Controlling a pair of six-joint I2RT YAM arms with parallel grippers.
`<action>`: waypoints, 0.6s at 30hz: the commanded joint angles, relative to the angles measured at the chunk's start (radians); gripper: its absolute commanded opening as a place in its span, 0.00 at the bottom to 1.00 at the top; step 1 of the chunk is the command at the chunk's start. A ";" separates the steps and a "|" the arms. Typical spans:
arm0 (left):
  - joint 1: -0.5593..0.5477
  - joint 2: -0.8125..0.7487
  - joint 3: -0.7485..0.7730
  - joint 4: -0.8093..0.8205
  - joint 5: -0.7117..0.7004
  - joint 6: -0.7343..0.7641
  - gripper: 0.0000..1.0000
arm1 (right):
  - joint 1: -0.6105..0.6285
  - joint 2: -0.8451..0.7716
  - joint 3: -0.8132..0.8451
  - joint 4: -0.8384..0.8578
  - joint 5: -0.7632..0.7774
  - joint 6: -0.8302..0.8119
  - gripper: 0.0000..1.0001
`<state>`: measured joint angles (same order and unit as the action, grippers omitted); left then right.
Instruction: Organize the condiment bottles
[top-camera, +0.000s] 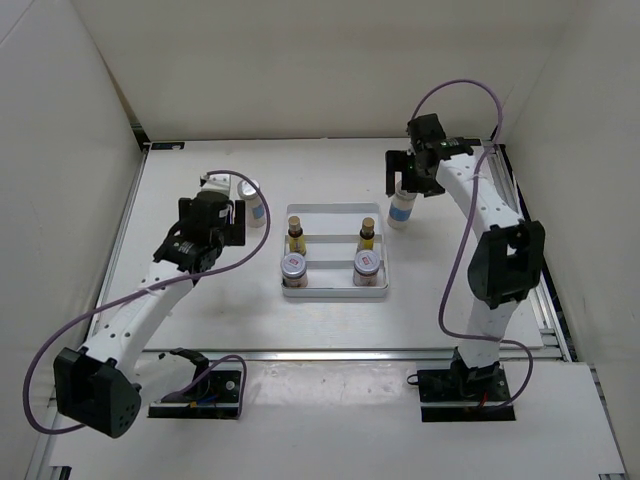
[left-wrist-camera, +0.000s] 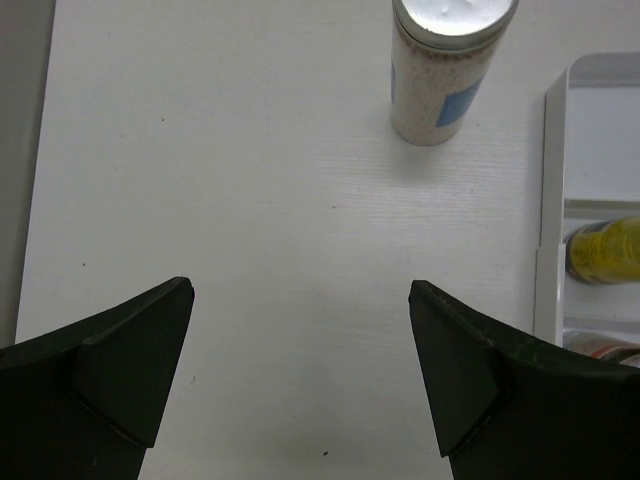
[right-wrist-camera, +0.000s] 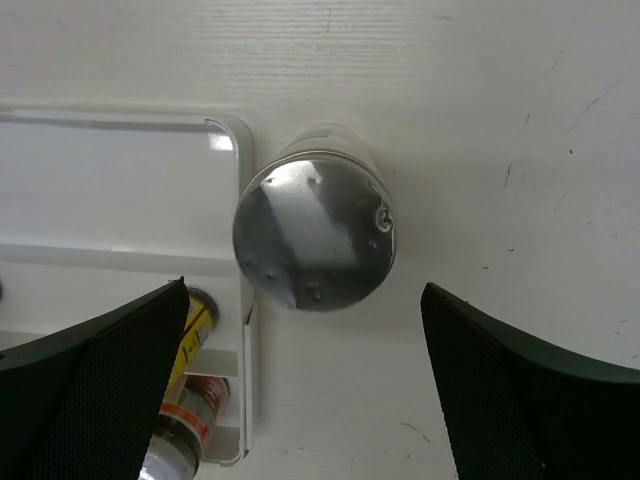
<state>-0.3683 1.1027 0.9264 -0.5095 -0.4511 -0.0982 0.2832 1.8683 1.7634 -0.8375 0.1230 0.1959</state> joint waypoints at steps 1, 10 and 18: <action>0.005 0.014 0.042 0.060 -0.066 -0.015 1.00 | -0.010 0.035 0.057 -0.014 -0.005 -0.016 1.00; 0.005 0.083 0.074 0.060 -0.073 -0.015 1.00 | -0.010 0.117 0.059 -0.005 -0.014 -0.016 1.00; 0.005 0.052 0.074 0.060 -0.083 -0.024 1.00 | -0.029 0.152 0.079 -0.005 -0.033 -0.016 1.00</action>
<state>-0.3679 1.1862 0.9649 -0.4656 -0.5076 -0.1089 0.2665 2.0041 1.7920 -0.8448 0.1116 0.1898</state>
